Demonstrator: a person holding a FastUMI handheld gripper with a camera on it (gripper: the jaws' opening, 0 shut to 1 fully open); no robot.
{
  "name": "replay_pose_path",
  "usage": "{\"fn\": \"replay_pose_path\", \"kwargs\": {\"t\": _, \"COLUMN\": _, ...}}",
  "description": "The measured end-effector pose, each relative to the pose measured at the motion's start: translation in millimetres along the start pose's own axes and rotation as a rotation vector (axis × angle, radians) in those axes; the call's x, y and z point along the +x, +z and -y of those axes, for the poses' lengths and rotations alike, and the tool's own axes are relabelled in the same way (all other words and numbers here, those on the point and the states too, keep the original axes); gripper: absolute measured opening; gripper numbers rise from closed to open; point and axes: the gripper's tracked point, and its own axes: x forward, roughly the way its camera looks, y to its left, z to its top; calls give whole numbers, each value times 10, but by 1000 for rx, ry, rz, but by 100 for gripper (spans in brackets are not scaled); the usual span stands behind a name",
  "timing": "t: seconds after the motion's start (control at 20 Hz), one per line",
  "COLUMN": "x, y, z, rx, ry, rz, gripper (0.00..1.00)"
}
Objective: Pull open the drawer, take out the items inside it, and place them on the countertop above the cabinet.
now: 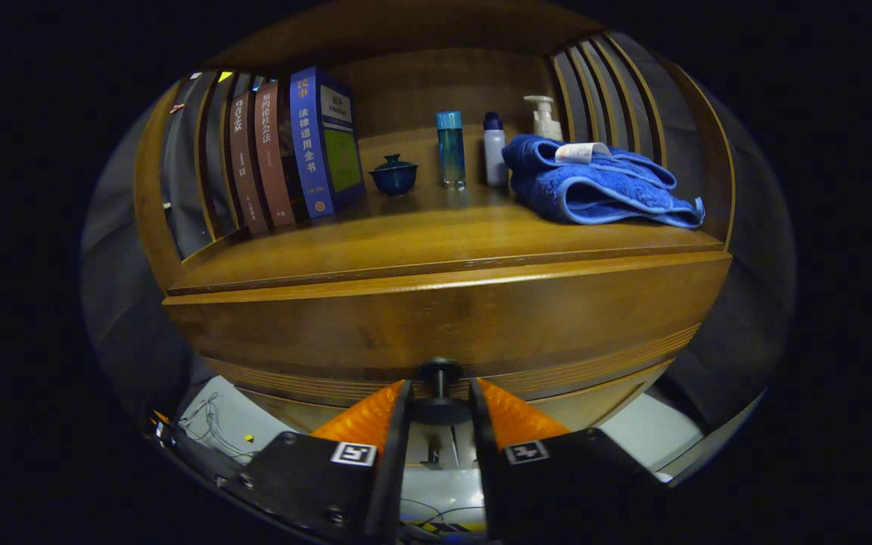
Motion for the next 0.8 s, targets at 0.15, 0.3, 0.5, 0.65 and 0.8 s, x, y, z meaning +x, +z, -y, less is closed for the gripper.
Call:
{"fn": "replay_pose_path", "kwargs": {"t": 0.15, "x": 18, "y": 6, "z": 5, "rx": -7, "ry": -6, "rz": 21, "gripper": 40}}
{"fn": "replay_pose_path", "kwargs": {"t": 0.3, "x": -4, "y": -18, "z": -3, "rx": -11, "ry": 7, "rz": 8, "gripper": 30}}
{"fn": "replay_pose_path", "kwargs": {"t": 0.5, "x": -26, "y": -40, "z": -5, "rx": -8, "ry": 5, "rz": -22, "gripper": 30}}
{"fn": "replay_pose_path", "kwargs": {"t": 0.65, "x": -173, "y": -125, "z": -11, "rx": -17, "ry": 9, "rz": -57, "gripper": 30}}
{"fn": "replay_pose_path", "kwargs": {"t": 0.8, "x": -430, "y": -259, "z": -9, "rx": -40, "ry": 6, "rz": -82, "gripper": 30}}
